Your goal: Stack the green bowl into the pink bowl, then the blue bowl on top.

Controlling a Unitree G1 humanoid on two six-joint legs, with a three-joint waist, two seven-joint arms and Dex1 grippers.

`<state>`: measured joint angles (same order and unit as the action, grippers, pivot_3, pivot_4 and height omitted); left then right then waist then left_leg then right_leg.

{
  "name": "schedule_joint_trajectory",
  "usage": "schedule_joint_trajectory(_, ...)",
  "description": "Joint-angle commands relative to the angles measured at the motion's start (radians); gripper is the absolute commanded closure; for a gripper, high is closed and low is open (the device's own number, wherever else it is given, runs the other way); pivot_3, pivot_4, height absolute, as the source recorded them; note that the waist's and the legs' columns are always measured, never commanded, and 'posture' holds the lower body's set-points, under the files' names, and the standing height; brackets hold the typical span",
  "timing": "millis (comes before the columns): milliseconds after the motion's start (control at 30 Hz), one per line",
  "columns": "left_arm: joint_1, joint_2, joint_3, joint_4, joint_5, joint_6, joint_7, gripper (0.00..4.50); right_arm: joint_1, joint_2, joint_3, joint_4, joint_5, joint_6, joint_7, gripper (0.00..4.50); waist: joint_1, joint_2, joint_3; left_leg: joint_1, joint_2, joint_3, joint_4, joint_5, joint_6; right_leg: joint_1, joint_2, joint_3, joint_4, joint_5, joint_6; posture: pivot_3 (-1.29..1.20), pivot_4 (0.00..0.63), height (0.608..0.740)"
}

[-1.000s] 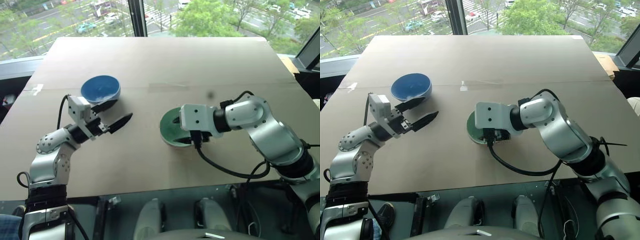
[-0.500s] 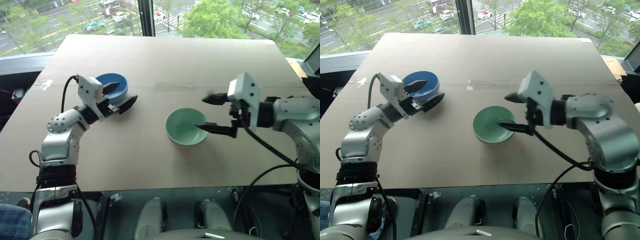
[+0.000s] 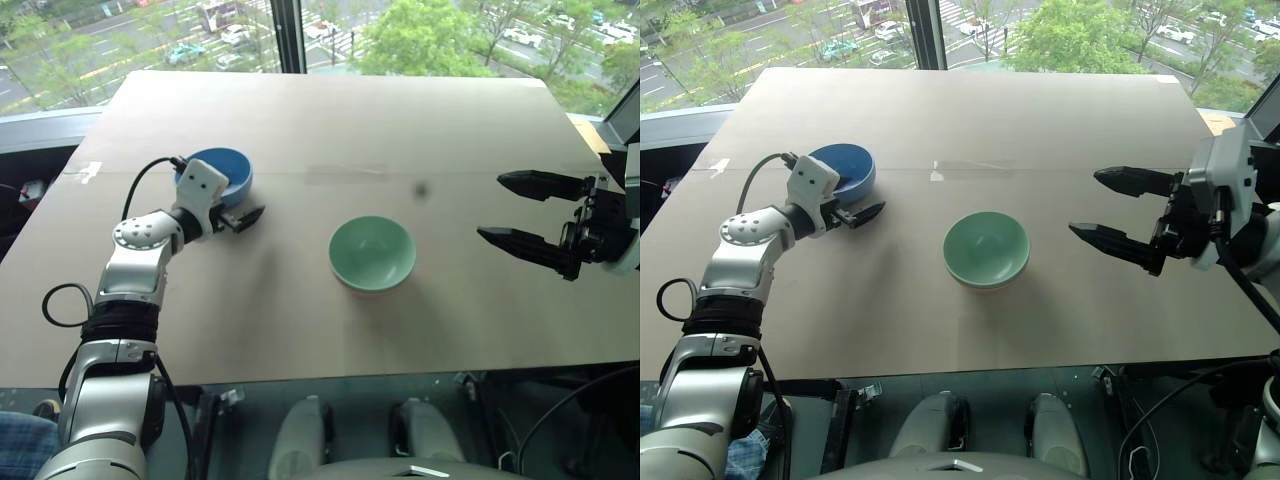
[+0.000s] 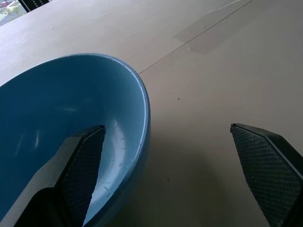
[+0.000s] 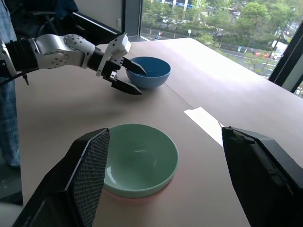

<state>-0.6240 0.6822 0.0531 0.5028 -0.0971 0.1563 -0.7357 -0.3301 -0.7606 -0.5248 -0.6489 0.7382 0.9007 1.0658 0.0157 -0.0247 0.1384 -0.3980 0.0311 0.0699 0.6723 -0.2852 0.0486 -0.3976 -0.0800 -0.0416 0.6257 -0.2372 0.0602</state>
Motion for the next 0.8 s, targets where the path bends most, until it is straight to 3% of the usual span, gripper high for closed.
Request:
schedule_joint_trajectory(33,-0.056,0.026,-0.009,0.042,0.038,-0.043,0.003,0.00,0.026,-0.038,-0.033,-0.030,0.047,-0.042,-0.021,0.56,0.000,0.000,0.000,0.000,0.000,0.000,0.000,0.000,0.000,0.000,0.000,0.000,0.000,0.000,0.000,0.00,0.150,0.738)
schedule_joint_trajectory(333,-0.159,0.050,-0.079,0.203,0.142,-0.108,-0.022,0.00,0.060,-0.084,0.005,-0.007,0.069,-0.109,-0.070,0.56,-0.001,0.000,0.000,0.000,0.000,0.001,0.001,0.000,0.001,0.000,0.000,0.000,0.000,0.000,0.000,0.00,0.150,0.738)
schedule_joint_trajectory(533,-0.222,0.058,-0.121,0.306,0.199,-0.136,-0.041,1.75,0.086,-0.099,0.021,-0.013,0.079,-0.135,-0.094,0.42,0.000,-0.001,0.001,-0.001,-0.001,0.001,0.001,0.000,0.001,0.000,0.000,0.000,0.000,0.000,0.000,0.00,0.150,0.738)
schedule_joint_trajectory(767,-0.268,0.050,-0.148,0.371,0.222,-0.177,-0.074,4.39,0.109,-0.116,0.012,-0.016,0.111,-0.151,-0.115,0.42,0.001,-0.002,0.001,-0.001,0.000,0.000,0.001,-0.001,0.001,0.000,0.000,0.000,0.000,0.000,0.000,0.00,0.150,0.738)
schedule_joint_trajectory(800,-0.279,0.047,-0.154,0.378,0.226,-0.184,-0.084,4.45,0.115,-0.118,0.010,-0.016,0.114,-0.154,-0.117,0.42,0.001,-0.002,0.001,-0.001,0.000,0.001,0.002,-0.001,0.001,0.000,0.000,-0.001,0.000,0.000,0.000,0.00,0.150,0.738)
